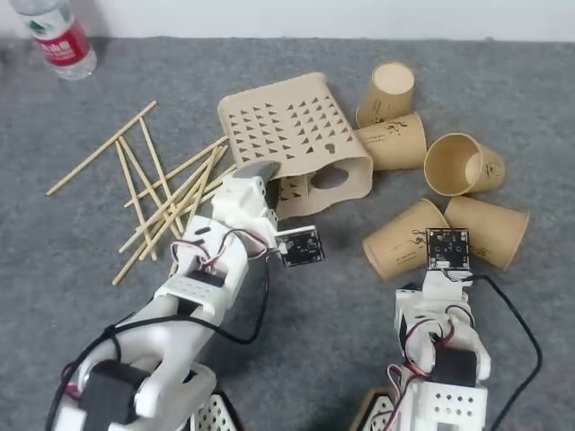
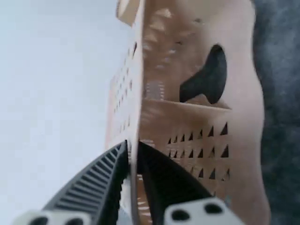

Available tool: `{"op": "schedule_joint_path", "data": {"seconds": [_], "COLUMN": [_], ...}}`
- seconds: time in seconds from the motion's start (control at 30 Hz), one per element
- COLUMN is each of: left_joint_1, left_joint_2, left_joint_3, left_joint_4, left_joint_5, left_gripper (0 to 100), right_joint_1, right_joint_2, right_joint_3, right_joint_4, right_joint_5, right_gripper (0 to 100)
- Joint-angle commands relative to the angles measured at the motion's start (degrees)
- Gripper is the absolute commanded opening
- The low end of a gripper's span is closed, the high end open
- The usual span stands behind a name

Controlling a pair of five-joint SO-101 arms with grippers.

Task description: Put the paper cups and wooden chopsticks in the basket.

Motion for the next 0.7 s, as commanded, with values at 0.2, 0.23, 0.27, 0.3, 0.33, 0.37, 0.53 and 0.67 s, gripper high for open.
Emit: {"op": "schedule_joint_path", "data": {"seconds": [0.2, 0.23, 0.27, 0.3, 0.33, 0.37, 0.53, 0.67], "left_joint_1": [0.6, 0.7, 0.7, 0.7, 0.7, 0.7, 0.4, 0.6], "left_joint_2": [-5.7, -7.6, -9.1, -10.4, -11.3, -11.6, -8.9, -6.6], "left_joint_3": [-18.7, -22.0, -25.9, -30.3, -34.8, -39.1, -56.3, -66.9], "left_joint_4": [28.9, 34.8, 41.0, 47.1, 52.7, 57.7, 76.0, 84.5], "left_joint_5": [4.0, 6.7, 9.1, 10.8, 11.9, 12.7, 16.5, 19.7], "left_gripper": [1, 1, 1, 1, 1, 1, 1, 1], "right_joint_1": [0.5, 0.5, 0.5, 0.5, 0.5, 0.5, 0.5, 0.5], "right_joint_2": [-0.6, -0.6, -0.6, -0.6, -0.6, -0.6, -0.6, -0.6], "right_joint_3": [1.1, 1.1, 1.1, 1.1, 1.1, 1.1, 1.1, 1.1], "right_joint_4": [-1.1, -1.1, -1.1, -1.1, -1.1, -1.1, -1.1, -1.1], "right_joint_5": [1.2, 1.2, 1.2, 1.2, 1.2, 1.2, 1.2, 1.2], "right_gripper": [19.9, 19.9, 19.9, 19.9, 19.9, 19.9, 19.9, 19.9]}}
